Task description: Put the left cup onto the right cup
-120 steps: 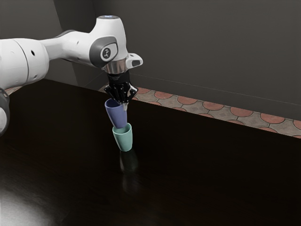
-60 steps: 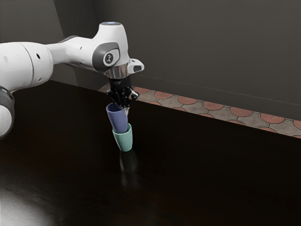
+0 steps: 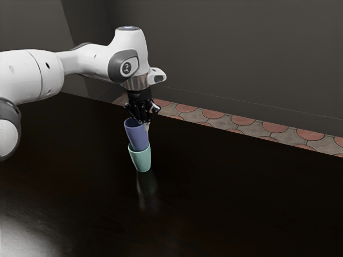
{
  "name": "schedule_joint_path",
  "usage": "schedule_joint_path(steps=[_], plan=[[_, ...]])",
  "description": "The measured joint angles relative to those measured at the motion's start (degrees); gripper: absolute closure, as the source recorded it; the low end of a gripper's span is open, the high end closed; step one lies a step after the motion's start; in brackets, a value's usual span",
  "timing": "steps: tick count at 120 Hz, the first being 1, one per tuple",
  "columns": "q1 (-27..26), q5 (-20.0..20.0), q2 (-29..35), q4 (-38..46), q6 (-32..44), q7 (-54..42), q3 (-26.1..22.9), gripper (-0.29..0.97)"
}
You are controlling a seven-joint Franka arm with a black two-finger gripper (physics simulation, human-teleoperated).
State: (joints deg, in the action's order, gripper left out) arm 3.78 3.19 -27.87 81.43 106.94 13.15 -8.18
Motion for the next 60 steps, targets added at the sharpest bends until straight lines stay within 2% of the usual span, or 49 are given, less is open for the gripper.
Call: schedule_joint_path(steps=[28,32,49,60], plan=[[0.3,0.0,-0.4,0.1,0.1,-0.1,0.0,0.79],[0.3,-0.1,-0.4,0.2,0.1,-0.1,0.0,0.75],[0.4,-0.6,-0.2,0.5,0.1,-0.2,0.1,0.43],[0.4,-0.8,0.0,0.5,0.1,-0.2,0.1,0.28]])
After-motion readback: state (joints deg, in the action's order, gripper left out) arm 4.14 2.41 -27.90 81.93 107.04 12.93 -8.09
